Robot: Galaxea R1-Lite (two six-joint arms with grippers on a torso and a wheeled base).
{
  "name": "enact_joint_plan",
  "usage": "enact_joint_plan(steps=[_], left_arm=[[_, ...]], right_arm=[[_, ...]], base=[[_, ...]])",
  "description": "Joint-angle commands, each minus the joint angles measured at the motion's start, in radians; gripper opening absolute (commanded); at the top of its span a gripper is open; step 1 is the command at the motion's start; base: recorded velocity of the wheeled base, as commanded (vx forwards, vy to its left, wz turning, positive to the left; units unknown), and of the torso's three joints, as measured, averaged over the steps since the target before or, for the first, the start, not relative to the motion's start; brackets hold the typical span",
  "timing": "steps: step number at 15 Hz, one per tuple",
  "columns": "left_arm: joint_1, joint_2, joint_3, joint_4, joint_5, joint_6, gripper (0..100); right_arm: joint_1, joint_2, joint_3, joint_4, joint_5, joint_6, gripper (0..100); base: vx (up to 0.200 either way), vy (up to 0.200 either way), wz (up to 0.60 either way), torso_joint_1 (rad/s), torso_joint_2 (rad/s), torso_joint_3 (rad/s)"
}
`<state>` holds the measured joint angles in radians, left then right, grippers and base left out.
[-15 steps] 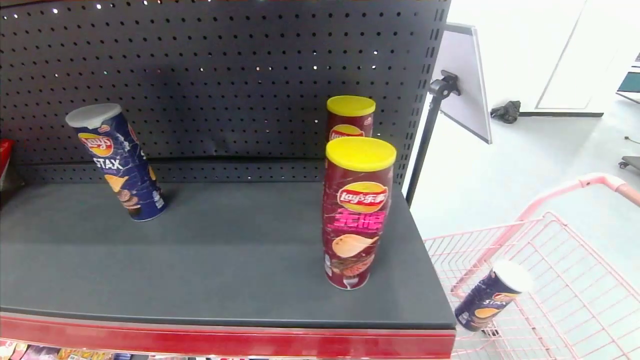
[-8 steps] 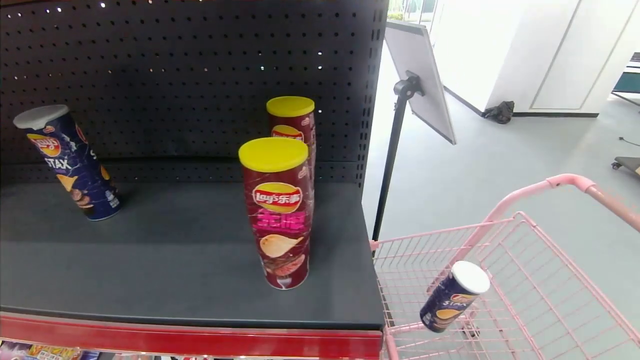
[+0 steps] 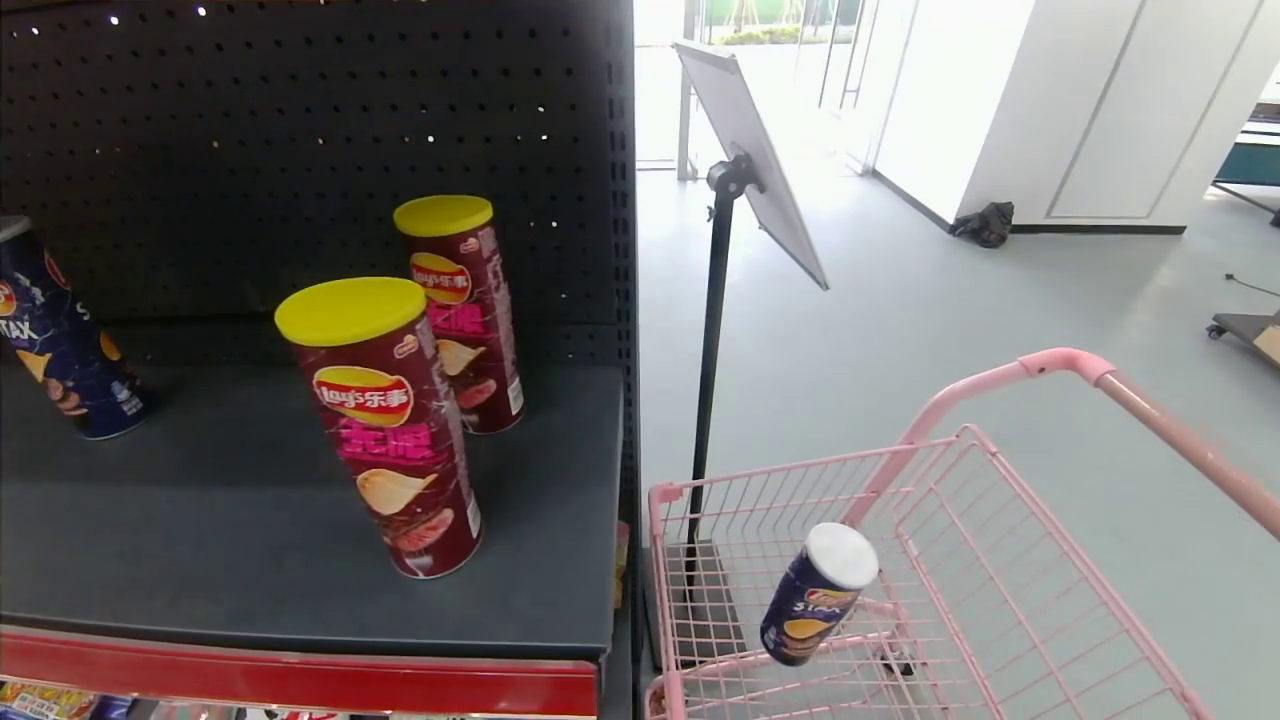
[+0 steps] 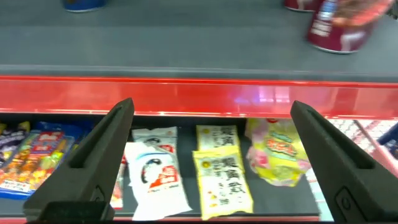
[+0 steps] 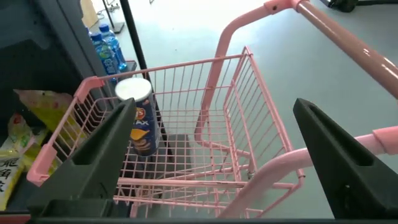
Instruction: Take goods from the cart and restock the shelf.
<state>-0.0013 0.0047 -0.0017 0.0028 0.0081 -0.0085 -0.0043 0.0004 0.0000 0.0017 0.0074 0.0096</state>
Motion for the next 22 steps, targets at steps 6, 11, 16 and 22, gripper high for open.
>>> enact_joint_plan(steps=[6,11,16,22], left_arm=[[0.0,0.001,0.0,0.0,0.001,-0.005,100],[0.0,0.001,0.0,0.0,0.001,-0.004,100],[0.0,0.001,0.0,0.0,0.001,-0.004,100],[0.0,0.001,0.0,0.0,0.001,-0.005,100]], right_arm=[[0.0,0.001,0.0,0.0,0.0,0.0,100],[0.0,0.001,0.0,0.0,0.0,0.003,100],[0.0,0.001,0.0,0.0,0.0,0.003,100],[0.0,0.001,0.0,0.0,0.002,0.001,100]], base=[[0.0,0.0,0.0,0.0,0.0,0.0],[0.0,0.0,0.0,-0.099,0.22,0.132],[0.0,0.0,0.0,-0.199,0.5,0.297],[0.0,0.0,0.0,-0.203,0.54,0.332]])
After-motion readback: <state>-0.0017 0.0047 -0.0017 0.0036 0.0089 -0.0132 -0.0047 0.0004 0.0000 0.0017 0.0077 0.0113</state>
